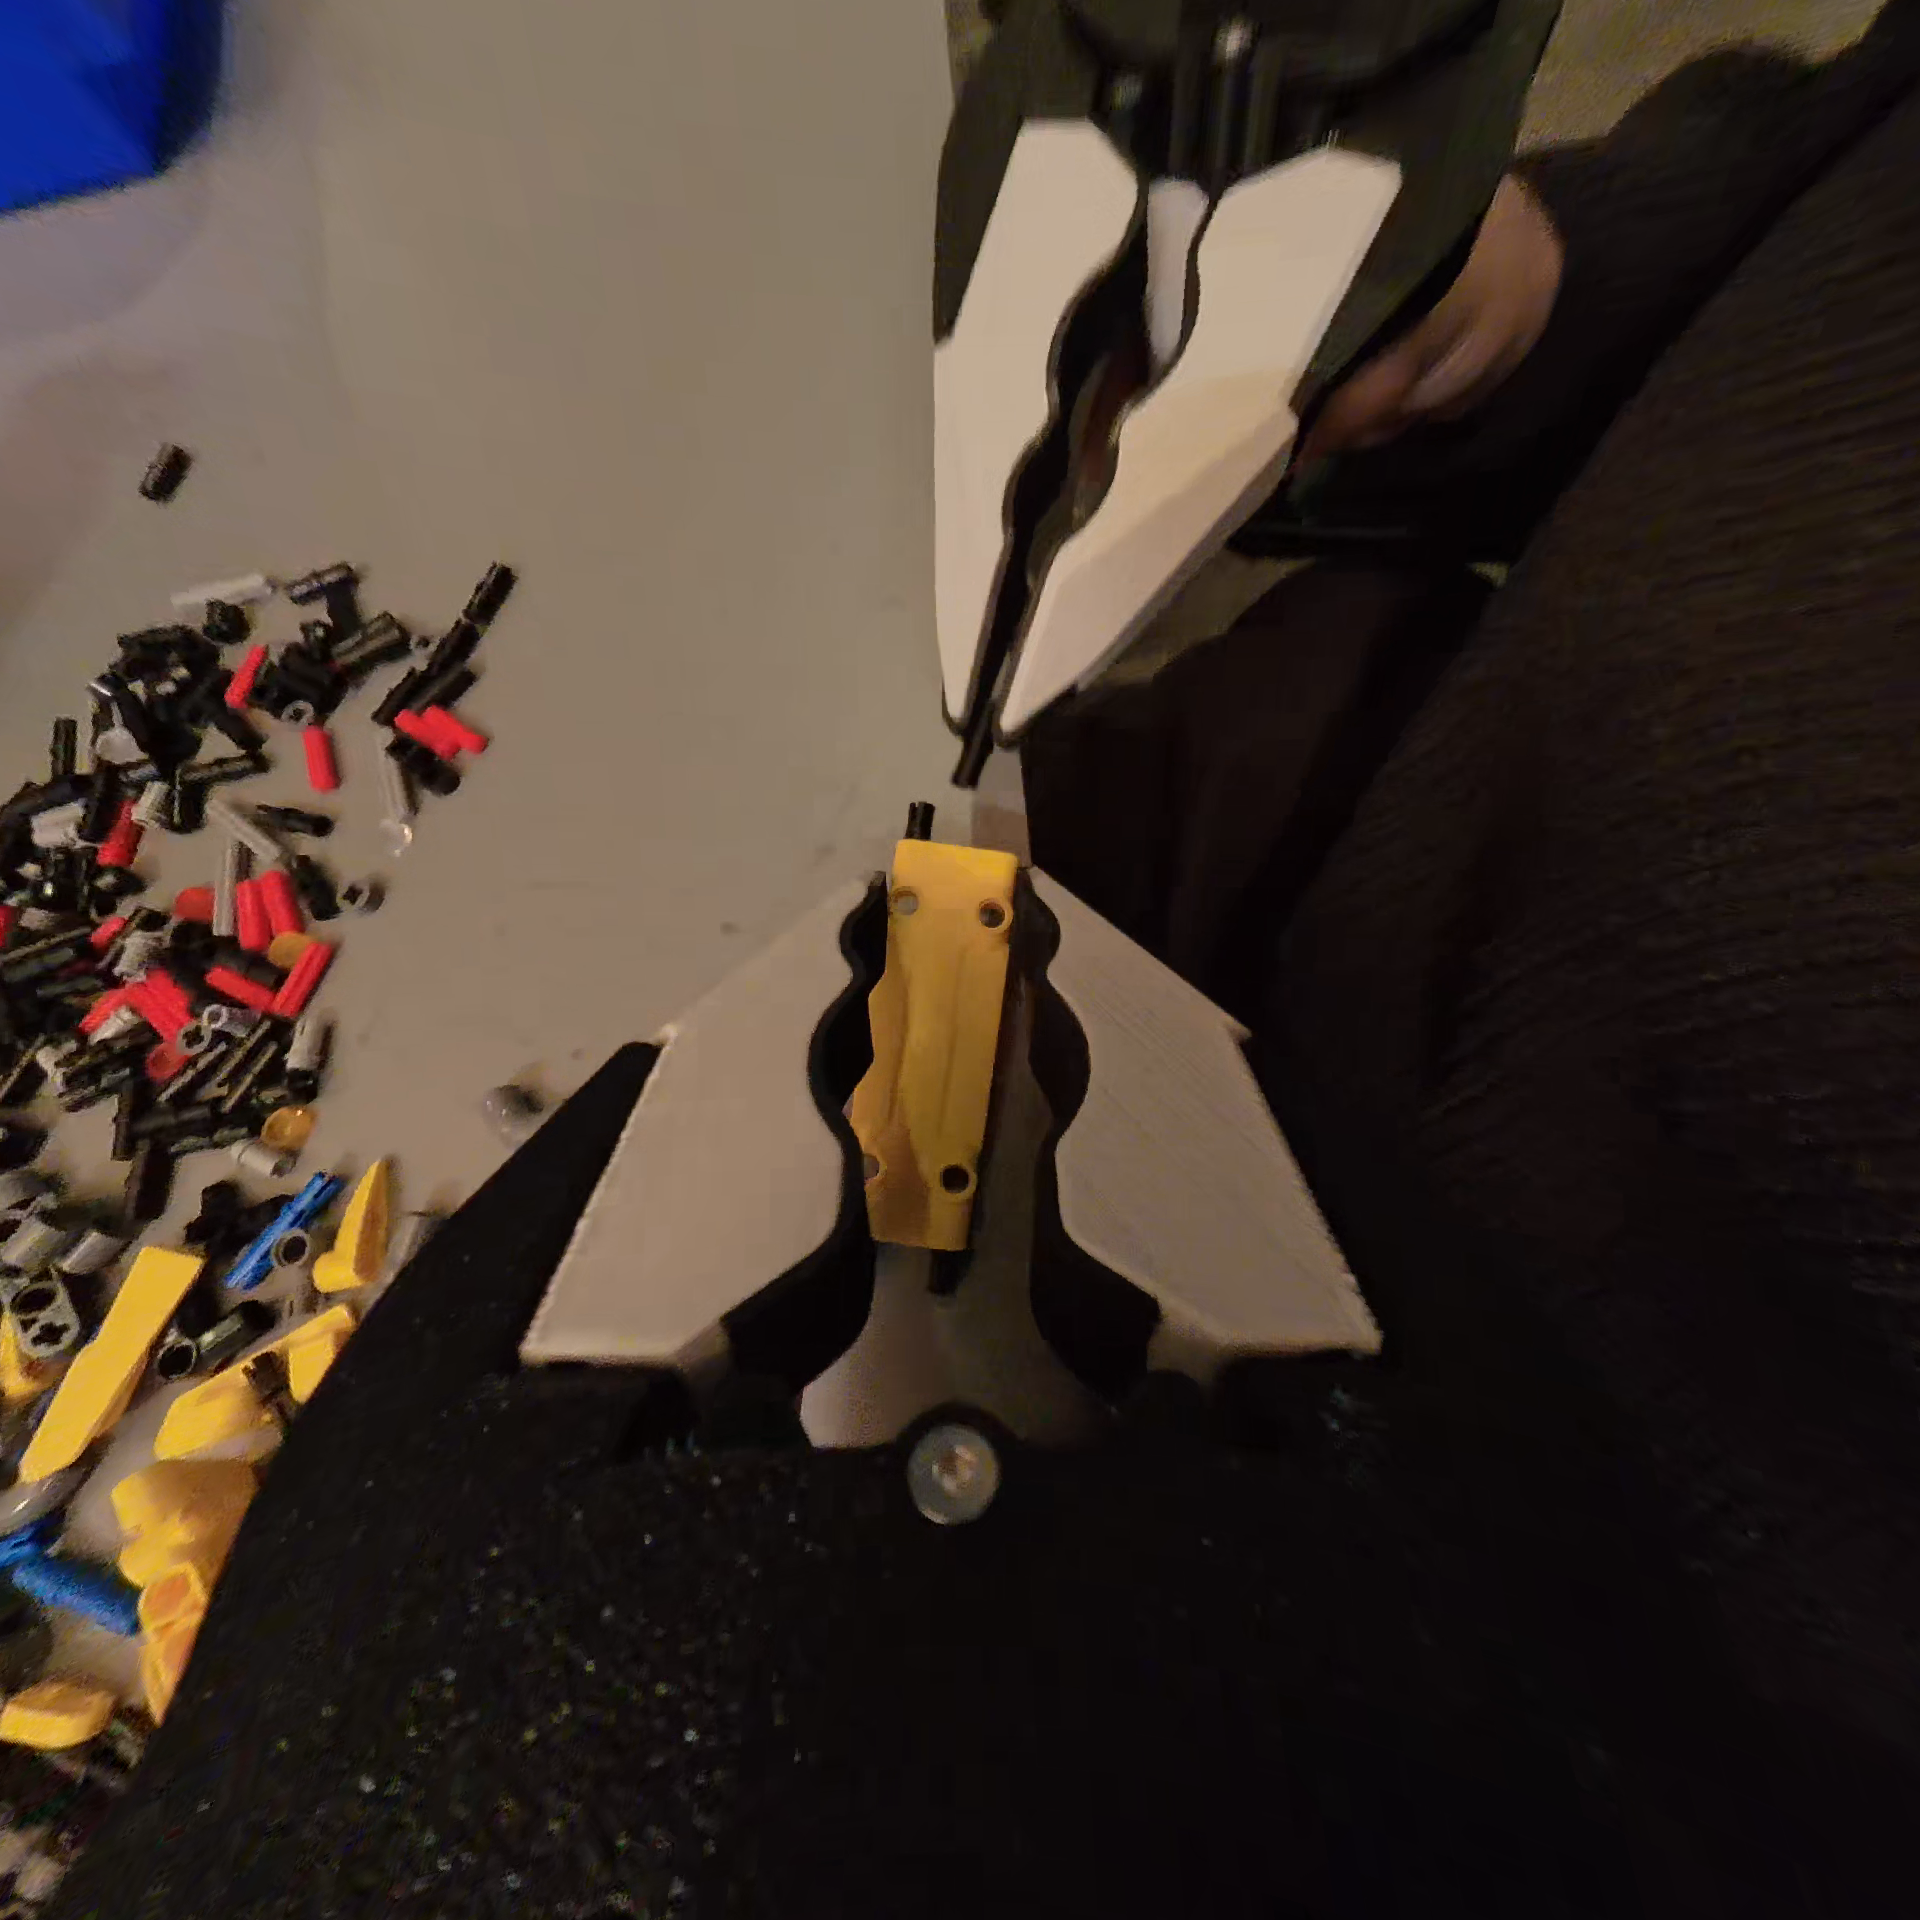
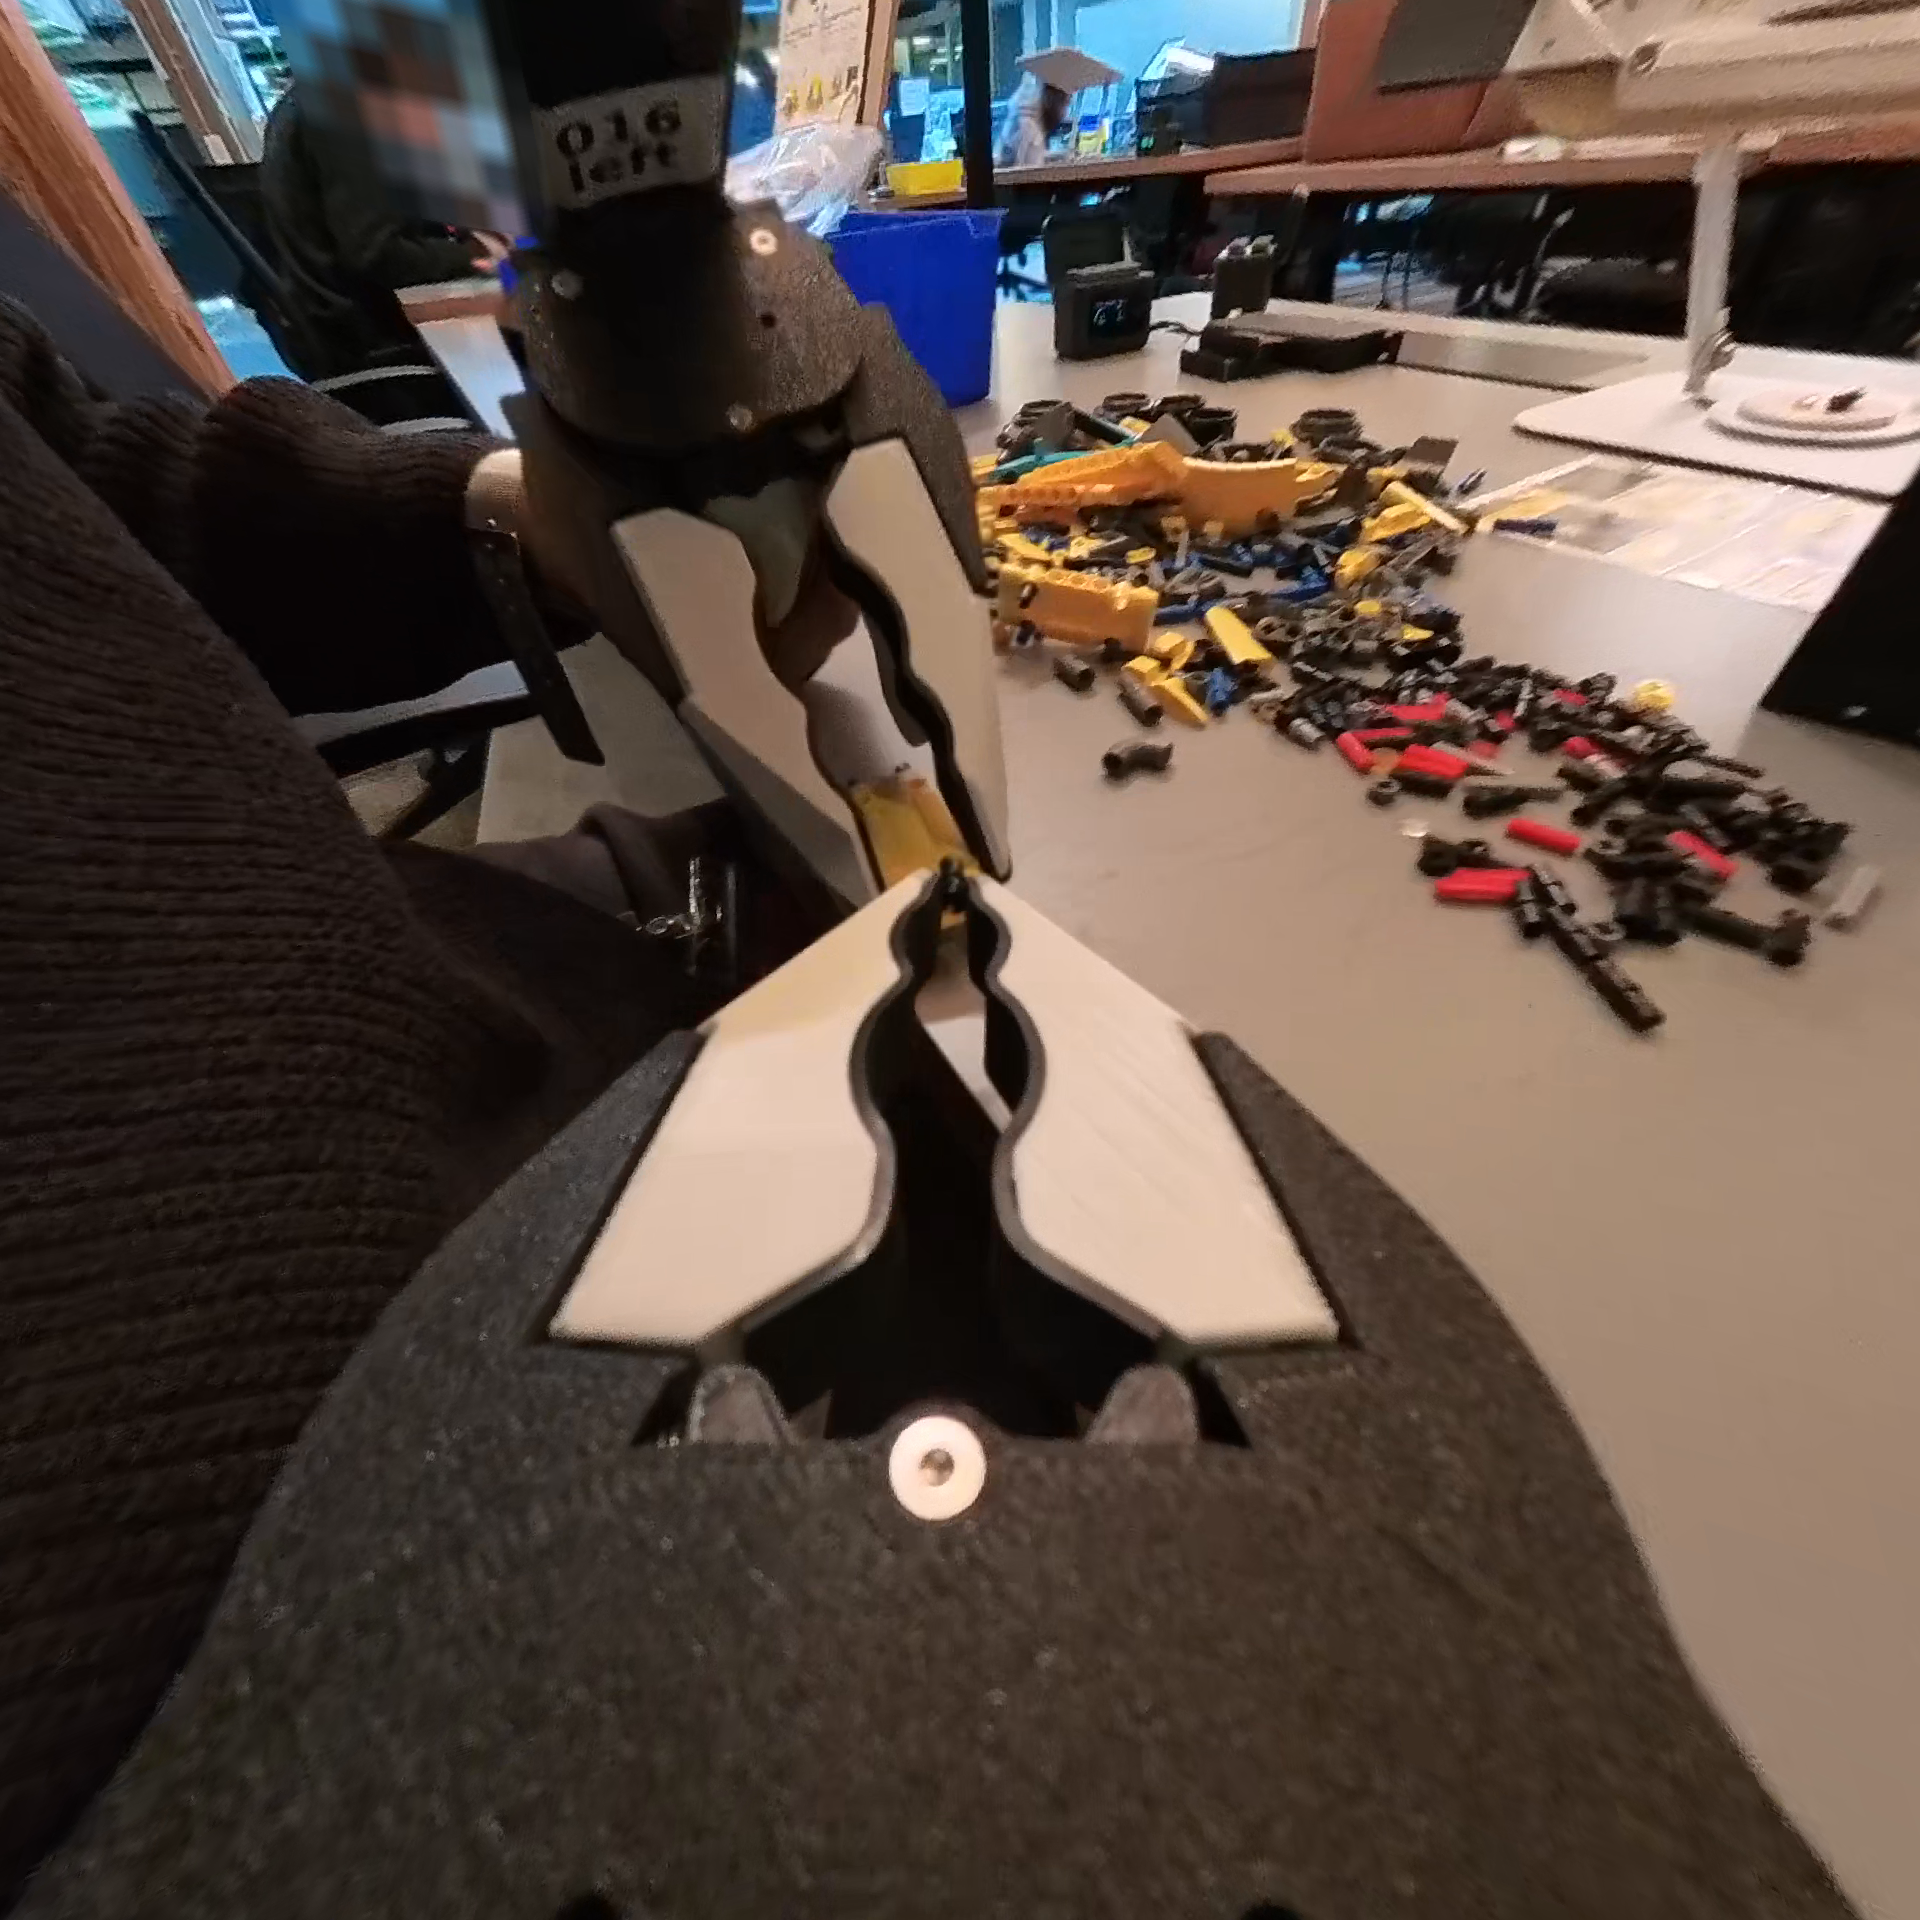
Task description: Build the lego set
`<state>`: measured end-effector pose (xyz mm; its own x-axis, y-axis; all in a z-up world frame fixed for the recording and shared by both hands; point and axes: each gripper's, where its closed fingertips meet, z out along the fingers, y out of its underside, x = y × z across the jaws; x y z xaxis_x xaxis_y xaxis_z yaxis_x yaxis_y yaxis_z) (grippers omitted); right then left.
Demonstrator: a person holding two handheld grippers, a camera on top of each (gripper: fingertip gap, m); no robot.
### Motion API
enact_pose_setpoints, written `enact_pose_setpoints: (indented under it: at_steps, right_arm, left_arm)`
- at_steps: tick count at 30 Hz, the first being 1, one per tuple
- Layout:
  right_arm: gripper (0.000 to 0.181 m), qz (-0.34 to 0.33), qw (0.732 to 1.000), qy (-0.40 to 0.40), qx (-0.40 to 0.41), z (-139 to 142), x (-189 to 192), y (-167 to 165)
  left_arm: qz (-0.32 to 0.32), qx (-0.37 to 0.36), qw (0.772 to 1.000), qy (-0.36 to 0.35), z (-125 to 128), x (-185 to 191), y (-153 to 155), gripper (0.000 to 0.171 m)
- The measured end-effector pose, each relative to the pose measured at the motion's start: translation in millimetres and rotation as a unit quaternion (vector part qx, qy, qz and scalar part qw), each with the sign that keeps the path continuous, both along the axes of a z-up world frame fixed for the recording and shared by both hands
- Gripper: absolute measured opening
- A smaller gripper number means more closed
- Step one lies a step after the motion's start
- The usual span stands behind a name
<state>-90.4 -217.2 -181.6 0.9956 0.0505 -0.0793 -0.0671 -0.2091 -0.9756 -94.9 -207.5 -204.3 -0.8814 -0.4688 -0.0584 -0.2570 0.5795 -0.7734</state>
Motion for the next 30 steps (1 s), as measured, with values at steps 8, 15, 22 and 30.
enact_pose_setpoints:
  at_steps: [8,15,22,30]
  right_arm:
    - [0.004,0.027,0.999,0.044,0.01,-3,-3,3]
    - [0.004,0.037,0.999,0.037,0.008,-2,-7,5]
    - [0.004,0.035,0.998,0.044,-0.018,-13,-13,0]
    - [0.004,-0.03,0.984,0.172,0.023,-31,-21,-6]
  left_arm:
    - [0.004,-0.059,0.998,-0.008,17,2,1,0.024]
    - [-0.001,-0.053,0.999,0.007,13,2,0,0.023]
    - [-0.025,-0.03,0.999,0.027,4,-5,-6,0.023]
    - [-0.05,0.016,0.997,0.051,-13,-12,-12,0.023]
